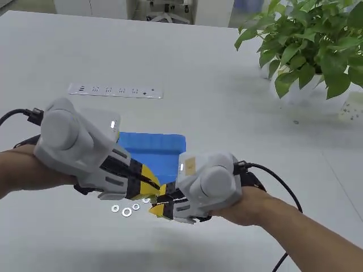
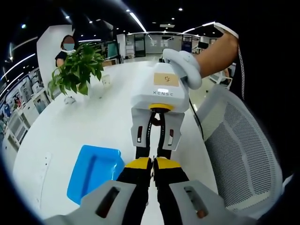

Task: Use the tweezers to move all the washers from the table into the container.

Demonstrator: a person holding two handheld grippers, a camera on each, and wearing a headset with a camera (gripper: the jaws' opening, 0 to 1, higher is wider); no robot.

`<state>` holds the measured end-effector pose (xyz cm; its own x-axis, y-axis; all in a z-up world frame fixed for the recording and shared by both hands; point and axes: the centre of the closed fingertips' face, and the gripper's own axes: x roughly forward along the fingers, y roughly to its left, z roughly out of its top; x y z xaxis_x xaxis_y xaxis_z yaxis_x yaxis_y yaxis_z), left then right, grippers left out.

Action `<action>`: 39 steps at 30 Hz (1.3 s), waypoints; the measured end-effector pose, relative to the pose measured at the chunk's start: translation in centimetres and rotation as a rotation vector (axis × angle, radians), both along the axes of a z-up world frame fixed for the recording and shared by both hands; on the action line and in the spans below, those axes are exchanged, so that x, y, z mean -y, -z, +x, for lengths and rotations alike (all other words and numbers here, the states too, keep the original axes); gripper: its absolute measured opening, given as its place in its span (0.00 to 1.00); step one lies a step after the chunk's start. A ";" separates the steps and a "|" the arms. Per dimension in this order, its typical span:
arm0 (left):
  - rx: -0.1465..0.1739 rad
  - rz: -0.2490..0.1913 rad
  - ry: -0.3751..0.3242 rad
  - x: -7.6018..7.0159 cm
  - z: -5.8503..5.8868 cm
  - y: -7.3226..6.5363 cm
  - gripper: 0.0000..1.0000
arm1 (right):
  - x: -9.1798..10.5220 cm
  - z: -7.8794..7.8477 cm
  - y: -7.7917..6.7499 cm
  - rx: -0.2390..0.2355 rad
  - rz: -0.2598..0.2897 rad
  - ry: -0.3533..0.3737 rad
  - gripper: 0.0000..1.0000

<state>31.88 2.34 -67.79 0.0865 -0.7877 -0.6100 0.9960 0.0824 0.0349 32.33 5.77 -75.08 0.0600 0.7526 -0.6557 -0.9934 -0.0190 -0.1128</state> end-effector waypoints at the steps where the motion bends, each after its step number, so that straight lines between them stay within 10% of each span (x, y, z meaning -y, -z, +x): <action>1: -0.002 -0.001 0.000 0.0 0.1 -0.2 0.07 | -0.1 0.1 -0.2 0.003 0.001 0.000 0.10; 39: 0.060 -0.005 0.002 -0.1 6.0 -3.4 0.07 | -0.4 6.6 -3.6 0.066 0.039 0.030 0.10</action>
